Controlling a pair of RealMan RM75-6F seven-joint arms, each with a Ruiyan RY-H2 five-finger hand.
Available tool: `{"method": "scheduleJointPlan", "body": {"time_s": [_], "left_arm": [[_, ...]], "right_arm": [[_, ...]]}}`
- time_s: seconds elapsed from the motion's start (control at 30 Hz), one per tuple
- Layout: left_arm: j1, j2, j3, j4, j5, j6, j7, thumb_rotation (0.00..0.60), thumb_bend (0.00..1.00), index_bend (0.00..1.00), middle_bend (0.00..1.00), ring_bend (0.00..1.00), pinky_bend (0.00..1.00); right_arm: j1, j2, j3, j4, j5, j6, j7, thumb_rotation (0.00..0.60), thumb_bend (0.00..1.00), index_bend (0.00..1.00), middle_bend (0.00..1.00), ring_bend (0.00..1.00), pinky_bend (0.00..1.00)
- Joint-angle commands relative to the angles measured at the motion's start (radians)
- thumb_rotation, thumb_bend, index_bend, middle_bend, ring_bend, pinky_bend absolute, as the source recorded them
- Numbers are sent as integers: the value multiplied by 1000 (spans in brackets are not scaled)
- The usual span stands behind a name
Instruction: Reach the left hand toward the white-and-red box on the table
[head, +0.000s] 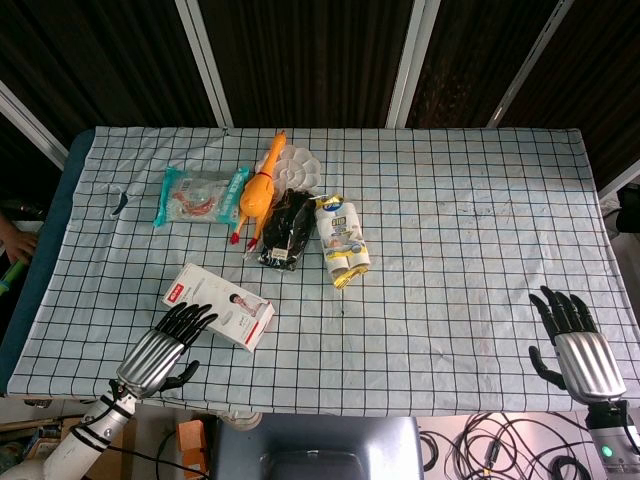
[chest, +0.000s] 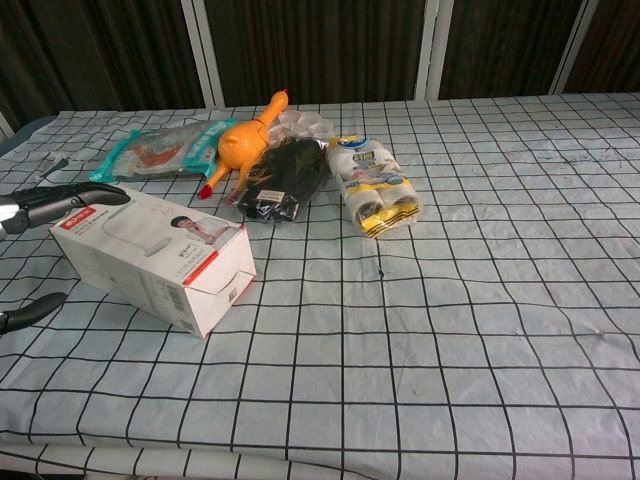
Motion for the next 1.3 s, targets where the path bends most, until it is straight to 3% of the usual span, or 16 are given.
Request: {"method": "scheduleJointPlan", "body": {"time_s": [0.03, 0.17, 0.23, 0.27, 0.3, 0.37, 0.43, 0.5, 0.6, 0.8, 1.3], "left_arm": [[2, 4, 3, -8, -7, 5, 6, 600, 445, 0, 0, 0, 17], [0, -9, -5, -1, -27, 4, 30, 600, 445, 0, 1, 0, 23], [9, -25, -19, 6, -43, 29, 86, 600, 446, 0, 125, 93, 132], [14, -34, -24, 8, -45, 41, 116, 600, 448, 0, 284, 228, 262], [18, -40, -24, 3, -56, 42, 145, 600, 456, 0, 569, 486, 481], [13, -40, -23, -20, -74, 24, 155, 600, 496, 0, 895, 825, 752], [-2, -34, -24, -37, -99, -15, 128, 600, 550, 0, 988, 961, 906], [-26, -1, -17, -70, -161, -99, 131, 600, 615, 0, 1000, 1000, 992], [-59, 48, -10, -131, -251, -198, 185, 600, 668, 0, 1000, 1000, 1000], [-80, 47, -17, -181, -359, -219, 312, 600, 736, 0, 1000, 1000, 1000], [-80, 57, -12, -203, -325, -161, 283, 600, 704, 0, 1000, 1000, 1000]], "right_arm": [[-2, 2, -3, -1, -5, 3, 0, 600, 391, 0, 0, 0, 0], [-9, 7, -8, -2, -17, 16, 11, 600, 392, 0, 0, 0, 0], [-11, 9, -9, -1, -22, 23, 16, 600, 392, 0, 0, 0, 0], [-12, 10, -10, 0, -23, 23, 18, 600, 391, 0, 0, 0, 0], [-12, 11, -10, 1, -24, 23, 22, 600, 392, 0, 0, 0, 0], [-11, 13, -9, 1, -23, 22, 27, 600, 392, 0, 0, 0, 0], [-9, 12, -10, 2, -25, 20, 26, 600, 391, 0, 0, 0, 0], [-8, 11, -13, 4, -36, 21, 35, 600, 391, 0, 0, 0, 0], [-9, 10, -15, 8, -46, 27, 40, 600, 392, 0, 0, 0, 0], [-8, 13, -18, 3, -38, 13, 29, 600, 392, 0, 0, 0, 0], [-12, 10, -20, 2, -41, 19, 17, 600, 391, 0, 0, 0, 0]]}}
